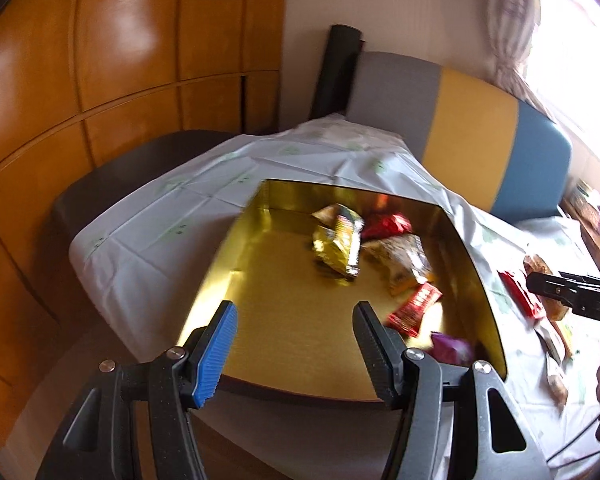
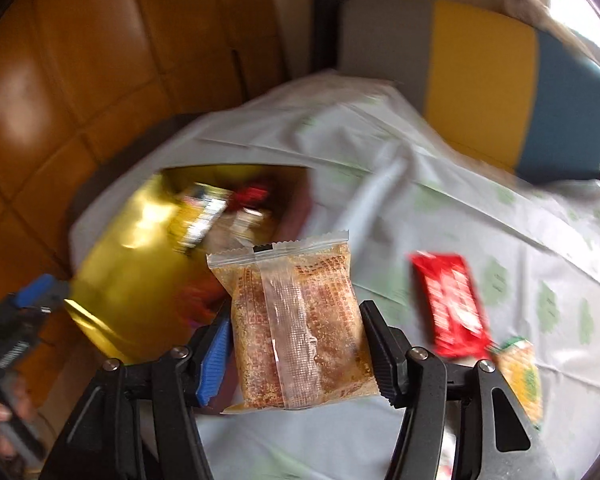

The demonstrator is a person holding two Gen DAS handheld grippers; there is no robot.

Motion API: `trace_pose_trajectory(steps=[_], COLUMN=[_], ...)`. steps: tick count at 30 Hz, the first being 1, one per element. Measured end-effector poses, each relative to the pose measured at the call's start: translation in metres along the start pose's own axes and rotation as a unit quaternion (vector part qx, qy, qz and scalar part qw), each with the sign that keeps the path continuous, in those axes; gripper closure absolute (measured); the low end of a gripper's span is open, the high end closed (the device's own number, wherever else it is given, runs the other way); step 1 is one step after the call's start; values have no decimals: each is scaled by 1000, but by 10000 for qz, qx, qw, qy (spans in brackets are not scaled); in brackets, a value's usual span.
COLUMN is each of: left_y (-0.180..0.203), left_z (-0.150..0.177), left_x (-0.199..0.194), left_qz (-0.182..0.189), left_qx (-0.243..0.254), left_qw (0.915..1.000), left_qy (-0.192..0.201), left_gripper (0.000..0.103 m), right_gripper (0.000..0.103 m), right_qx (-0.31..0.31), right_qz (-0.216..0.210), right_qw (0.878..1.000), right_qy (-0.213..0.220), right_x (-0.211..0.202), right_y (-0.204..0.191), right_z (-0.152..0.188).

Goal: Organize snacks
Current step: 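Carry the pastry packet over the gold tin and open the right gripper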

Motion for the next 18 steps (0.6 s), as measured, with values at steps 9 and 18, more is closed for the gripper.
trace_pose_trajectory(steps=[9,18], left_y=[-29,-27], left_z=[-2,6], left_x=[3,7], left_qz=[-210,-146], left_qx=[-302,-239], left_qw=[9993,9996], left_qy=[11,-95], left_gripper=[42,42], right_gripper=[42,39], right_qx=[-493,-741], right_qz=[-680,-649], right_qw=[9945,9895], right_qy=[-623,-1060], right_x=[69,100], right_y=[-89,-99], right_z=[-10,16])
Point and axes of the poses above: each gripper's, at about its wrist camera, not at the fingertips, and x roughly the way its jaws point, y to its right, z to its underside, the point moved 2 cm from there along x, roughly the way its jaws point, and after that the axes turned 7 degrees about -x, right-handed, at the moved point
